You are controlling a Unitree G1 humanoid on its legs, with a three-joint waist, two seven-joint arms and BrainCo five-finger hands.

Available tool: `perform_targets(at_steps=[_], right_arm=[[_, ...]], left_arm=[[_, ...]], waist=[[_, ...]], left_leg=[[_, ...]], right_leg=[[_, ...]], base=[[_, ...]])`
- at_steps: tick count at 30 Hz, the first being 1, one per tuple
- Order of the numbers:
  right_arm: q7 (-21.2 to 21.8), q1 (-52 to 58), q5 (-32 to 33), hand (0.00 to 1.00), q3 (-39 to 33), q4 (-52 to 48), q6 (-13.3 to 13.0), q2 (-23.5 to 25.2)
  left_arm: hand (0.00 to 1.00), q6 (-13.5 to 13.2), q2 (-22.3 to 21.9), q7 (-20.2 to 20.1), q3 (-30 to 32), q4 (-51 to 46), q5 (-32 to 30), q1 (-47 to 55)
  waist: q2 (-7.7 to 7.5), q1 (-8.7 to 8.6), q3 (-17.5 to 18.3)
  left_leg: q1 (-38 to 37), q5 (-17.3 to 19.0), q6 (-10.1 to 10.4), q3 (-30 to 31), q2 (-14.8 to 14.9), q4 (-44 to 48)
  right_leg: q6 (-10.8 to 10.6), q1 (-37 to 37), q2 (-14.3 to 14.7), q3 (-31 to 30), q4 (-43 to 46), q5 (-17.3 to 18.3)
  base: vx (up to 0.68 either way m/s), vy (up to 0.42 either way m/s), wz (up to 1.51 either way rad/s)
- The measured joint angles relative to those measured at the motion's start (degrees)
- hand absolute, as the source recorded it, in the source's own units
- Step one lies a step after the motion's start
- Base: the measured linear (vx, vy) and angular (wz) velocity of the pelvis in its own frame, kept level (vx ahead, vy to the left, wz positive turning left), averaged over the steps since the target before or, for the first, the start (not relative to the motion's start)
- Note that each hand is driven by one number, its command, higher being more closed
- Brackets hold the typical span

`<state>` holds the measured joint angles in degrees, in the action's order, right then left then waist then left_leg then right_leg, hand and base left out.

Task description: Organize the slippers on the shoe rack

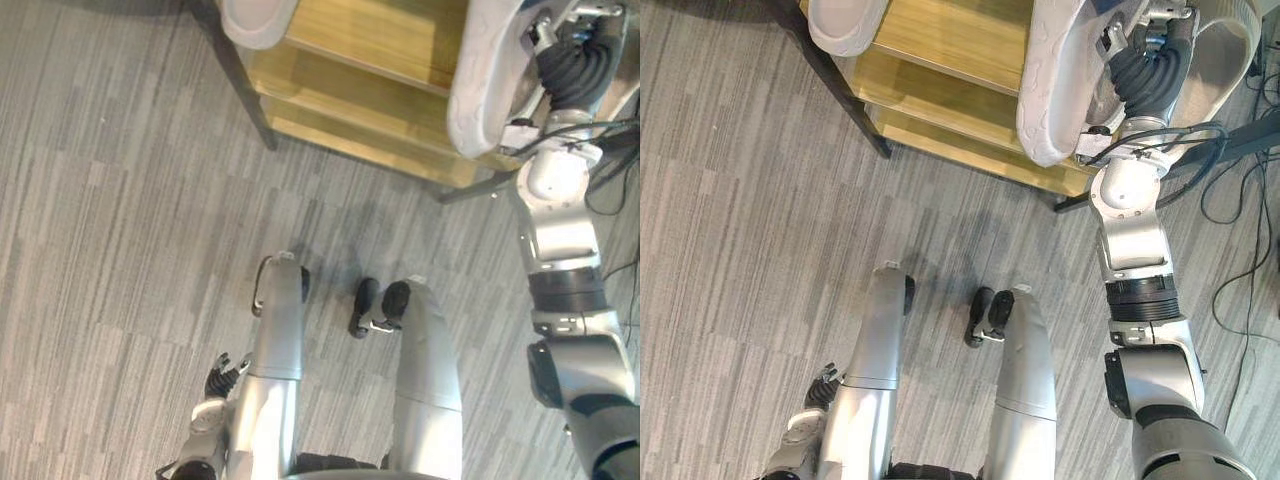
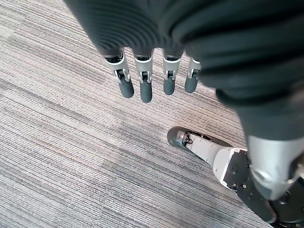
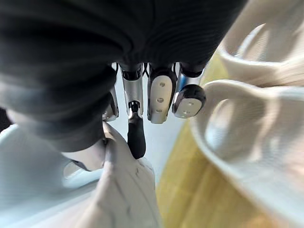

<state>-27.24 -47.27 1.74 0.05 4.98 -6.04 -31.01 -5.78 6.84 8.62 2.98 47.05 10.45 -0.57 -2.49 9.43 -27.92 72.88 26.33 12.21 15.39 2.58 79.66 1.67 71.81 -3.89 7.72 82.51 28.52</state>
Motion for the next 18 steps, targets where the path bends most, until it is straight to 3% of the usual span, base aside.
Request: perform_targets(at_steps=[8, 18], right_arm=[[0.6, -0.7, -1.7, 1.00, 1.1, 0.8, -0.2, 0.0], [4.0, -16.4, -0.4, 1.00, 9.6, 19.9, 1.6, 0.0]], left_arm=[[0.00, 0.0, -0.3, 0.0, 0.4, -0.4, -0.2, 0.0], [0.00, -0.1, -1.0, 0.1, 1.8, 0.0, 0.9, -1.1]], waist=[[0.06, 0.36, 1.8], [0.08, 1.61, 2.1]], left_leg=[[0.2, 0.0, 0.0, 0.9, 0.0, -0.5], [1.4, -0.2, 0.1, 2.2, -0.1, -1.1]], right_leg=[[0.2, -0.5, -0.1, 1.0, -0.9, -0.1], [0.6, -0.1, -0.3, 2.4, -2.0, -0.3]], base=[[0.01, -0.003, 0.01], [0.01, -0.005, 0.02]])
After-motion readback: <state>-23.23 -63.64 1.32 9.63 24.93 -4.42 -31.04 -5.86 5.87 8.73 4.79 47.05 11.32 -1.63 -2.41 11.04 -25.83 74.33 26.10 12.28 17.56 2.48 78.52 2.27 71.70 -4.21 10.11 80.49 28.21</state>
